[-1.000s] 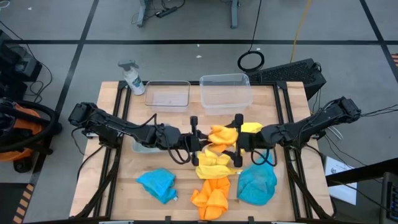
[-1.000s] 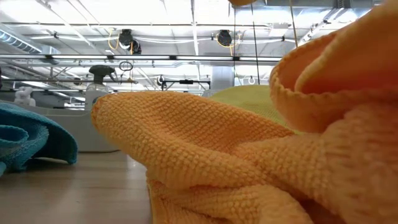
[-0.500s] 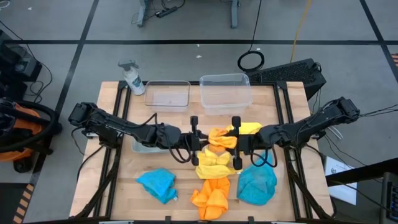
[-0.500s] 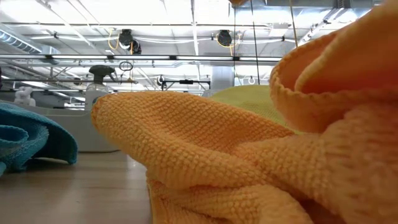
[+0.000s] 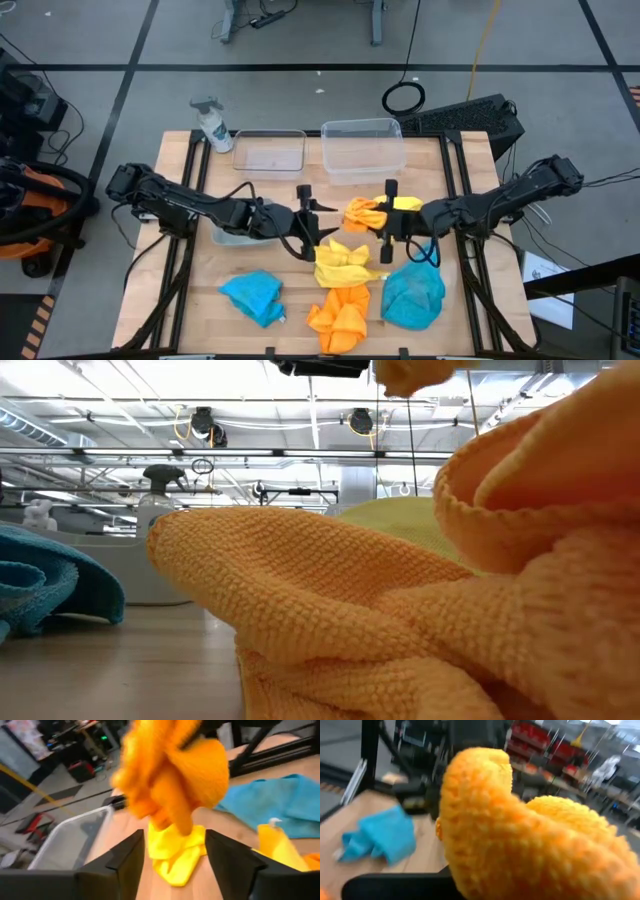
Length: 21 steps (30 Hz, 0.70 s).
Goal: Sort microfiber towel by color & place in baskets
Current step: Put the top orange towel into the left transparent bin
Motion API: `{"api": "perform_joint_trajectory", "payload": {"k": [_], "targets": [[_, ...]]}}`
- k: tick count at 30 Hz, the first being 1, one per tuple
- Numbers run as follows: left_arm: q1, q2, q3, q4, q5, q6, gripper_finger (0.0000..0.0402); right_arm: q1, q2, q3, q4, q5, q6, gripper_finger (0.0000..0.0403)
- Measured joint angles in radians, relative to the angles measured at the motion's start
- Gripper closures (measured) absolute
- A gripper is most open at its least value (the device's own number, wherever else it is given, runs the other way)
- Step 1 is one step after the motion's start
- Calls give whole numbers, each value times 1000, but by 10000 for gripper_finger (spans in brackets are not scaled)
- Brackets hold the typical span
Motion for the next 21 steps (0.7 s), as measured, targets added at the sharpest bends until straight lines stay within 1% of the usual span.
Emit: {"api": "perform_joint_trajectory", "payload": {"k": [3,6,7,10,13,17,21], "targets": [[-8,-12,-1,-34,-25,-1,170,0,-26,0,-158,0,108,356],[-9,-13,-1,-16,-21,-1,169,0,-28,0,-268,0,234,360],[-9,-13,-1,-3,-5,-1,169,0,-25,0,-287,-1,265,360],[2,0,-1,63,79,-2,169,0,7,0,-291,-4,304,357],[10,27,0,103,152,-1,168,0,42,0,-279,-39,301,356],[10,60,0,152,164,28,168,-3,84,0,-271,-57,280,356],[13,77,0,141,153,33,168,-11,95,-1,-220,-54,251,356]]}}
